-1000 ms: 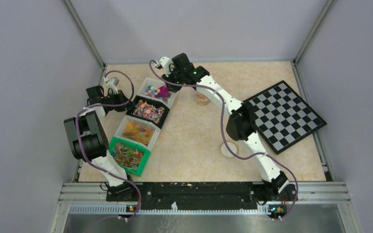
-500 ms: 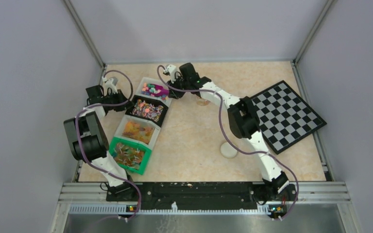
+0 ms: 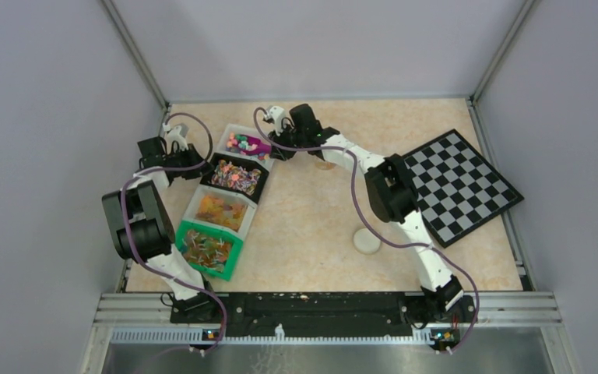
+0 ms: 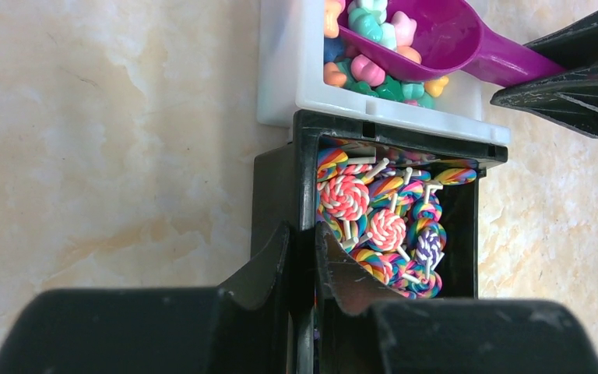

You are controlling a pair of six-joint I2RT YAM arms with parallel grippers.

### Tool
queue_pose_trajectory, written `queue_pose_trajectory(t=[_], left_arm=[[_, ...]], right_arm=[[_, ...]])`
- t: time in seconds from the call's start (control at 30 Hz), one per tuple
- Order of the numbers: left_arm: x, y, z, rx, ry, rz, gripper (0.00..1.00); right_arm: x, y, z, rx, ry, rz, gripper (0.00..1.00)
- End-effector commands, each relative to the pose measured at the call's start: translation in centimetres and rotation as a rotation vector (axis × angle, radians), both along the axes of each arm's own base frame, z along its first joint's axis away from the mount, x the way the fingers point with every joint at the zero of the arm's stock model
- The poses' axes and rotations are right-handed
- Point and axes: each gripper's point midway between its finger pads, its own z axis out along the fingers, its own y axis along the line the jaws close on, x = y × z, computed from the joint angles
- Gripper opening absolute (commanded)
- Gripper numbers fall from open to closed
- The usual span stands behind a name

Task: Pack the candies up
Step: Scoop the fake candies from the storage box, then place the fake candies in the packing bottle.

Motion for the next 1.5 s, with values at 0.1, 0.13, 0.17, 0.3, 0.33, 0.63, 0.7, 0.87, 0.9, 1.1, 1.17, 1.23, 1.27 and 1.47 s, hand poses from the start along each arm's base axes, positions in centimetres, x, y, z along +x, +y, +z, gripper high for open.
queue_pose_trajectory(t=[0.1,0.13,0.17,0.3,0.33,0.63,0.7,0.87,0.9,1.1,1.17,1.23,1.27,1.47], left_arm=[[1.0,1.3,4.8,0.022,-0.141,0.045,0.00],[1.1,1.2,4.9,0.024,-0.147,0.043,0.00],[1.1,1.3,4.9,0.024,-0.147,0.044,0.00],[1.1,1.2,4.9,0.019,-0.146,0.042,0.00],[1.1,1.3,4.9,0.018,-0.147,0.044,0.00],[1.1,1.2,4.8,0.015,-0.146,0.046,0.00],[1.1,1.2,4.8,0.016,-0.144,0.048,0.00],[1.1,1.4,4.9,0.022,-0.145,0.058,0.00],[1.1,1.4,4.9,0.022,-0.145,0.059,0.00],[1.1,1.4,5.2,0.028,-0.152,0.058,0.00],[1.0,1.5,5.2,0.031,-0.153,0.061,0.00],[1.1,1.6,5.3,0.039,-0.155,0.067,0.00],[1.1,1.7,5.4,0.045,-0.158,0.072,0.00],[1.2,2.1,5.8,0.064,-0.168,0.086,0.00]], right_arm=[[0.3,0.2,9.3,0.120,-0.138,0.025,0.00],[0.3,0.2,9.7,0.119,-0.143,0.025,0.00],[0.4,0.2,10.0,0.114,-0.150,0.025,0.00],[0.5,0.2,10.2,0.039,-0.195,0.010,0.00],[0.6,0.2,10.6,0.022,-0.211,0.008,0.00],[-0.2,0.6,12.2,-0.008,-0.261,0.011,0.00],[-0.2,0.5,12.4,-0.009,-0.266,0.006,0.00],[-0.6,0.1,12.4,-0.015,-0.278,0.012,0.00],[-0.7,0.0,12.6,-0.013,-0.287,0.012,0.00],[-1.3,-0.1,13.5,-0.012,-0.321,0.051,0.00],[-1.6,-0.1,13.5,-0.016,-0.327,0.075,0.00],[-1.8,-0.1,13.2,-0.023,-0.321,0.081,0.00],[-1.8,-0.1,13.0,-0.025,-0.318,0.083,0.00],[-1.8,-0.2,12.2,-0.035,-0.301,0.076,0.00]])
